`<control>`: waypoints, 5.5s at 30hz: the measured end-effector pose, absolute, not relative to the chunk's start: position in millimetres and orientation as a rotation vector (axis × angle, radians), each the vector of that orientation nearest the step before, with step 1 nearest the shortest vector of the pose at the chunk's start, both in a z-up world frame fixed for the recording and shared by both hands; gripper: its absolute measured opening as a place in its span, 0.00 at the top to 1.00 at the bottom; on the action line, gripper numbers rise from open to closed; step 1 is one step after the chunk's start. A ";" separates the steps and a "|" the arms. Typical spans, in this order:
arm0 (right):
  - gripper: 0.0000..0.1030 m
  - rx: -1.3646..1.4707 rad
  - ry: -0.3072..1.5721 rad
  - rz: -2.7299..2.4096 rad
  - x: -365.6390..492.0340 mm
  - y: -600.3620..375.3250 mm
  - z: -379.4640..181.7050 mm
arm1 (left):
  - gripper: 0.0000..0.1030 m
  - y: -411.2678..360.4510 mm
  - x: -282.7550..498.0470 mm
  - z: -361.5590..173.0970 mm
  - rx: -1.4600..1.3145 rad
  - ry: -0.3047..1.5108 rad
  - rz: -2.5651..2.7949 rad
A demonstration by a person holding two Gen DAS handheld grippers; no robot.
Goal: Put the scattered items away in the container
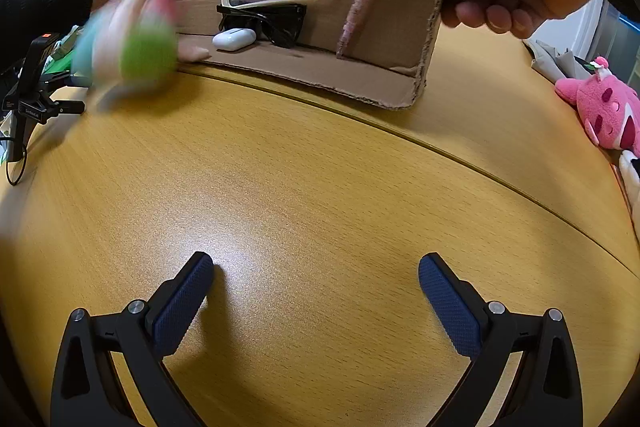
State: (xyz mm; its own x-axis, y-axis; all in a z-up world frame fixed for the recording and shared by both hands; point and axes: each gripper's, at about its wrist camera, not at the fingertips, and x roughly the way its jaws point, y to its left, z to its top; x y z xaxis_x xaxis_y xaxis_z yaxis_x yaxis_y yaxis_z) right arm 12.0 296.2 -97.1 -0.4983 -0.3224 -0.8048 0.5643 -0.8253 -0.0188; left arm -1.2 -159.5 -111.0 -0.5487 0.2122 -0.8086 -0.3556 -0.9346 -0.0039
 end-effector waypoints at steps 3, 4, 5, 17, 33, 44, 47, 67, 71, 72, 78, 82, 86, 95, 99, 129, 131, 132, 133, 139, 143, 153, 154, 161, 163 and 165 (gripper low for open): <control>0.00 1.160 0.382 -2.313 11.8 296.4 -97.5 | 0.00 -159.2 -0.3 -110.9 -1.274 0.229 2.501; 0.00 1.160 0.382 -2.313 11.7 296.4 -97.5 | 0.00 -159.1 -0.1 -110.9 -1.274 0.229 2.501; 0.00 1.160 0.382 -2.313 11.6 296.6 -97.5 | 0.00 -158.9 0.0 -110.8 -1.274 0.229 2.501; 0.00 1.160 0.382 -2.312 11.1 297.0 -97.7 | 0.00 -158.3 0.6 -110.6 -1.272 0.232 2.497; 0.00 1.159 0.383 -2.311 9.3 296.1 -97.4 | 0.00 -157.9 2.9 -110.2 -1.270 0.235 2.492; 0.00 1.158 0.384 -2.310 9.1 296.0 -97.5 | 0.00 -157.3 2.5 -110.1 -1.269 0.238 2.488; 0.00 1.158 0.384 -2.310 9.1 296.0 -97.5 | 0.00 -156.7 3.9 -110.1 -1.268 0.239 2.487; 0.00 1.157 0.384 -2.308 9.1 296.5 -97.8 | 0.00 -156.3 3.9 -109.9 -1.267 0.241 2.483; 0.00 1.157 0.384 -2.308 8.9 296.5 -97.7 | 0.00 -156.3 3.8 -109.8 -1.267 0.242 2.482; 0.00 1.157 0.385 -2.308 9.0 296.4 -97.7 | 0.00 -156.2 3.9 -109.8 -1.266 0.242 2.482; 0.00 1.157 0.385 -2.308 8.8 296.5 -97.7 | 0.00 -156.2 3.8 -109.9 -1.265 0.243 2.480; 0.00 1.157 0.385 -2.307 8.9 296.5 -97.7 | 0.00 -156.2 3.7 -109.8 -1.265 0.244 2.479; 0.00 1.157 0.385 -2.307 8.8 296.5 -97.6 | 0.00 -156.0 4.1 -109.8 -1.265 0.244 2.479; 0.00 1.156 0.386 -2.305 8.6 296.8 -97.6 | 0.00 -156.1 4.6 -109.6 -1.264 0.244 2.478; 0.00 1.156 0.386 -2.305 8.7 296.8 -97.7 | 0.00 -156.3 4.5 -109.0 -1.264 0.243 2.479; 0.00 1.195 0.342 -2.381 12.5 285.4 -98.3 | 0.01 -132.3 94.0 -37.7 -0.989 -0.050 2.513; 0.00 1.200 0.341 -2.384 16.5 286.1 -97.2 | 0.01 -122.4 95.0 -30.1 -0.950 -0.032 2.465; 0.00 1.211 0.339 -2.385 18.8 287.7 -96.2 | 0.01 -112.4 95.5 -28.4 -0.935 -0.034 2.431; 0.00 1.225 0.337 -2.385 22.3 288.4 -95.8 | 0.01 -107.4 97.5 -27.8 -0.919 -0.039 2.375; 0.00 1.069 0.226 -2.388 64.9 285.2 -62.3 | 0.01 -65.5 117.1 -37.3 -0.897 0.146 2.175; 0.00 0.923 0.050 -2.319 97.6 273.5 -33.3 | 0.01 -49.4 109.3 -41.2 -0.888 0.144 2.124; 0.00 0.894 0.090 -2.238 123.0 194.3 -42.9 | 0.01 -37.9 80.1 -59.8 -0.933 0.047 2.171; 0.00 0.892 0.112 -2.241 124.9 187.9 -44.5 | 0.01 -39.8 80.4 -60.5 -0.936 0.039 2.178; 0.00 0.966 0.169 -2.218 122.9 163.8 -55.9 | 0.02 -40.2 79.4 -67.5 -1.006 -0.045 2.233; 0.00 0.976 0.187 -2.235 123.1 160.3 -55.7 | 0.01 -38.1 76.7 -72.3 -1.052 -0.042 2.233; 0.00 0.997 0.194 -2.249 121.4 156.4 -55.2 | 0.01 -38.0 74.3 -77.1 -1.086 -0.053 2.229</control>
State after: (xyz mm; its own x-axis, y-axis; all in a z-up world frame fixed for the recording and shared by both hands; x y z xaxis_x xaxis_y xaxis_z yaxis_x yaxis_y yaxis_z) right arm 121.4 156.4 -55.2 -0.4909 -0.5120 -0.7049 0.6252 -0.7705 0.1243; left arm 74.3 -38.0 -77.1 -0.4460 0.5687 -0.6911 -0.5350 -0.7884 -0.3036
